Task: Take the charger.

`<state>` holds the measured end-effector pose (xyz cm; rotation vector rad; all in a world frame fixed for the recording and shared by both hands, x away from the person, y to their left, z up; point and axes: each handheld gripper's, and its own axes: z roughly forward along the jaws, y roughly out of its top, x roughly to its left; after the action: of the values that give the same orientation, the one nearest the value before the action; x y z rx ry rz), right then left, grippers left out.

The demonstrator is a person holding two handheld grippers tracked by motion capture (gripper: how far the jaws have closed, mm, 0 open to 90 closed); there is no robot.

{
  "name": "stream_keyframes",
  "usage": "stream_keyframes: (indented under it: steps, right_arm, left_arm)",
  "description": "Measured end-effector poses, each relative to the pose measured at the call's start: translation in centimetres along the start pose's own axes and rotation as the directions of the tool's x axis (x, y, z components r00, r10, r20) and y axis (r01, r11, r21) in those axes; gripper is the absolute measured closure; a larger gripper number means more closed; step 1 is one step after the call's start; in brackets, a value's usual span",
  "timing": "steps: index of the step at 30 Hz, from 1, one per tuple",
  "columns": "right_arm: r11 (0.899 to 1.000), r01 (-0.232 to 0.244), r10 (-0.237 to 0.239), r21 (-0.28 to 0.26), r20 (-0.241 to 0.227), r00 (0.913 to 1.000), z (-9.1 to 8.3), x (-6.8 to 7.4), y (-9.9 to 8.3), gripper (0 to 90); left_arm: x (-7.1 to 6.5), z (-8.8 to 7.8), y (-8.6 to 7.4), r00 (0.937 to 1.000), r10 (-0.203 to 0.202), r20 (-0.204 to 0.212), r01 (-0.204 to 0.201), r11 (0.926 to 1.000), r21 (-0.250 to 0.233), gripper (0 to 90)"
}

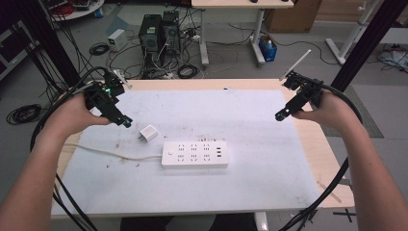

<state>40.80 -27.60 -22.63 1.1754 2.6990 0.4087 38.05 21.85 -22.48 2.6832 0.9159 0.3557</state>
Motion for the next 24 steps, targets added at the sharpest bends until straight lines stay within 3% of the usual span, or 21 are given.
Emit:
stream_keyframes:
  steps: [5,11,12,24]
  right_arm:
    - [1.000,-0.009,0.009,-0.008,0.002,1.0000,-0.3,0.0,-0.4,20.8]
    - [1.000,-0.009,0.009,-0.003,0.007,0.9999,-0.4,0.1,-0.6,20.9]
    - [1.000,-0.009,0.009,0.004,0.011,0.9999,-0.3,0.1,-0.6,20.9]
    - [1.000,0.004,-0.004,0.001,0.015,0.9999,0.6,-0.3,-0.8,20.8]
  left_arm:
    - [0.1,0.3,0.1,1.0000,-0.007,0.007,0.007,1.0000,-0.005,15.0]
    - [0.7,1.8,0.5,0.9995,-0.008,0.032,0.008,0.9999,-0.010,15.0]
    - [1.0,3.5,0.9,0.9993,-0.026,0.028,0.027,0.9995,-0.016,15.0]
    - [2.2,9.4,1.4,0.9986,-0.044,0.029,0.044,0.9990,0.010,15.0]
